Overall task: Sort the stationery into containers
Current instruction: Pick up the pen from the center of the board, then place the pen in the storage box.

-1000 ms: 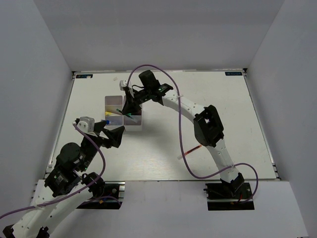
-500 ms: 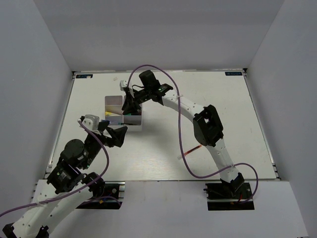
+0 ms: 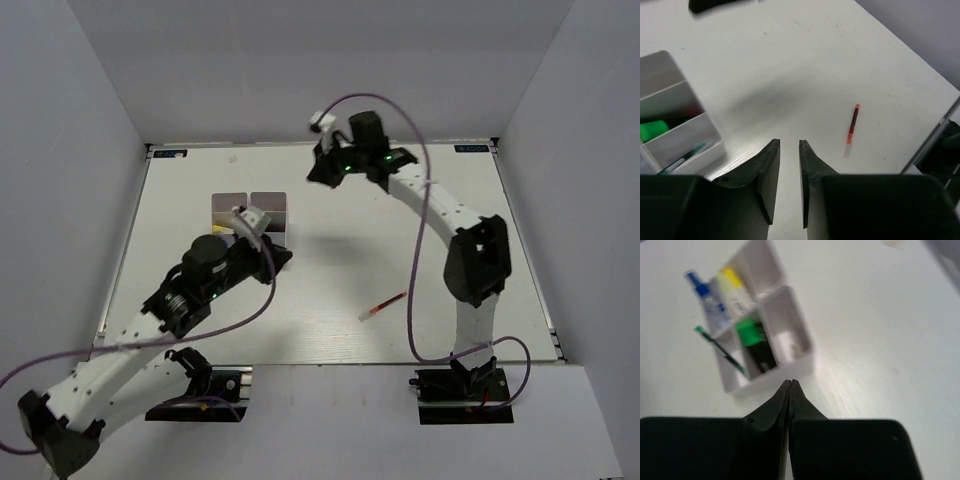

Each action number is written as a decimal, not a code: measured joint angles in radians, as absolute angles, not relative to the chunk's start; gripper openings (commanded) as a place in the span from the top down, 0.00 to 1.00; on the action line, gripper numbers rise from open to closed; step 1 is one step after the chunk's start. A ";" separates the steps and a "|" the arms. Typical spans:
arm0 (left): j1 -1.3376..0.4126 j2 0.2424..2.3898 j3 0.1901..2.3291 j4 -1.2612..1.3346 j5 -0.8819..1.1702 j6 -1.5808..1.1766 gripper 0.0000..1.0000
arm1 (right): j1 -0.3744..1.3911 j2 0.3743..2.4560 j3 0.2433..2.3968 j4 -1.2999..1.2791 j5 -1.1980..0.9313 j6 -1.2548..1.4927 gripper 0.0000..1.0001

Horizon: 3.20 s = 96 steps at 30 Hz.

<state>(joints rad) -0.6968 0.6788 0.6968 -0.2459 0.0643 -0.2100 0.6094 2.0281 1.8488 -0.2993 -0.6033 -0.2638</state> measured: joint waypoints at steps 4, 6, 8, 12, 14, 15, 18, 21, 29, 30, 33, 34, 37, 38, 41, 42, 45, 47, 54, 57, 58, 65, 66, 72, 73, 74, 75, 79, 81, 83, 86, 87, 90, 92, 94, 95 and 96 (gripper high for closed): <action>-0.710 0.935 0.787 -0.206 0.161 -0.211 0.63 | 0.447 1.871 1.744 -0.291 -0.456 -0.157 0.40; -0.717 1.075 0.848 -0.190 0.216 -0.213 0.40 | 0.354 1.774 1.650 -0.280 -0.421 -0.123 0.35; -0.726 1.207 0.912 -0.183 0.253 -0.217 0.32 | 0.282 1.670 1.524 -0.253 -0.407 -0.103 0.40; -0.775 1.478 1.081 -0.217 0.272 -0.225 0.29 | 0.184 1.436 1.244 -0.212 -0.396 -0.068 0.59; -0.816 1.597 1.179 -0.255 0.258 -0.226 0.30 | 0.155 1.367 1.170 -0.205 -0.404 -0.058 0.77; -0.841 1.660 1.232 -0.274 0.243 -0.226 0.31 | 0.141 1.341 1.149 -0.207 -0.410 -0.049 0.82; -0.922 1.842 1.404 -0.370 0.183 -0.224 0.35 | 0.092 1.317 1.140 -0.205 -0.429 -0.031 0.88; -0.999 1.995 1.547 -0.459 0.117 -0.215 0.38 | 0.028 1.315 1.139 -0.206 -0.455 -0.011 0.88; -1.126 2.214 1.750 -0.627 -0.014 -0.179 0.38 | -0.133 1.303 1.099 -0.197 -0.564 0.017 0.85; -1.132 2.223 1.762 -0.640 -0.023 -0.175 0.38 | -0.147 1.301 1.093 -0.197 -0.581 0.020 0.85; -1.140 2.254 1.806 -0.669 -0.046 -0.167 0.39 | -0.179 1.301 1.081 -0.191 -0.625 0.022 0.85; -1.142 2.261 1.816 -0.675 -0.052 -0.165 0.41 | -0.187 1.301 1.079 -0.189 -0.638 0.022 0.85; -1.147 2.278 1.847 -0.705 -0.077 -0.162 0.48 | -0.214 1.298 1.069 -0.173 -0.675 0.024 0.84; -1.148 2.286 1.861 -0.716 -0.088 -0.162 0.50 | -0.221 1.297 1.065 -0.172 -0.687 0.025 0.84; -1.156 2.310 1.897 -0.744 -0.123 -0.158 0.57 | -0.241 1.290 1.048 -0.164 -0.729 0.028 0.83; -1.159 2.317 1.904 -0.752 -0.133 -0.157 0.58 | -0.244 1.287 1.044 -0.163 -0.738 0.028 0.83; -1.170 2.323 1.914 -0.768 -0.160 -0.157 0.68 | -0.257 1.271 1.029 -0.158 -0.774 0.033 0.81; -1.179 2.326 1.921 -0.783 -0.179 -0.152 0.75 | -0.265 1.260 1.022 -0.154 -0.798 0.038 0.81; -1.195 2.317 1.895 -0.775 -0.224 -0.156 0.93 | -0.290 1.240 1.013 -0.146 -0.870 0.052 0.68; -1.186 2.233 1.752 -0.694 -0.215 -0.177 0.99 | -0.302 1.227 0.995 -0.134 -0.895 0.062 0.37; -1.180 2.195 1.691 -0.667 -0.211 -0.186 1.00 | -0.307 1.222 0.986 -0.126 -0.902 0.057 0.34; -1.075 1.935 1.357 -0.529 -0.220 -0.281 1.00 | -0.327 1.212 0.960 -0.109 -0.984 0.050 0.34; -1.056 1.892 1.322 -0.503 -0.237 -0.297 1.00 | -0.329 1.212 0.958 -0.105 -0.999 0.050 0.34; -0.971 1.573 1.095 -0.311 -0.433 -0.399 1.00 | -0.334 1.206 0.924 -0.085 -1.050 0.049 0.34; -0.963 1.534 1.058 -0.280 -0.487 -0.414 1.00 | -0.334 1.203 0.916 -0.083 -1.057 0.048 0.34; -0.948 1.470 1.027 -0.249 -0.541 -0.425 1.00 | -0.334 1.200 0.910 -0.080 -1.063 0.048 0.34; -0.939 1.425 0.995 -0.206 -0.591 -0.435 1.00 | -0.334 1.197 0.906 -0.077 -1.071 0.048 0.34; -0.909 1.298 0.867 0.007 -0.743 -0.403 1.00 | -0.334 1.191 0.901 -0.073 -1.098 0.049 0.34; -0.894 1.285 0.826 0.119 -0.772 -0.337 1.00 | -0.334 1.188 0.900 -0.071 -1.110 0.048 0.34; -0.872 1.289 0.803 0.207 -0.760 -0.271 1.00 | -0.334 1.185 0.896 -0.070 -1.117 0.046 0.34; -0.841 1.290 0.771 0.323 -0.698 -0.181 1.00 | -0.334 1.179 0.880 -0.067 -1.126 0.041 0.34; -0.828 1.290 0.765 0.351 -0.670 -0.154 1.00 | -0.334 1.179 0.878 -0.067 -1.127 0.037 0.34; -0.789 1.289 0.760 0.419 -0.595 -0.084 1.00 | -0.334 1.179 0.871 -0.069 -1.129 0.025 0.33; -0.754 1.289 0.756 0.461 -0.540 -0.040 1.00 | -0.334 1.179 0.871 -0.070 -1.130 0.015 0.33; -0.717 1.290 0.746 0.493 -0.480 -0.008 1.00 | -0.334 1.179 0.870 -0.072 -1.132 0.006 0.33; -0.699 1.290 0.739 0.503 -0.456 0.004 1.00 | -0.334 1.179 0.869 -0.072 -1.133 0.001 0.33; -0.679 1.290 0.732 0.511 -0.425 0.015 1.00 | -0.334 1.179 0.869 -0.072 -1.134 -0.004 0.33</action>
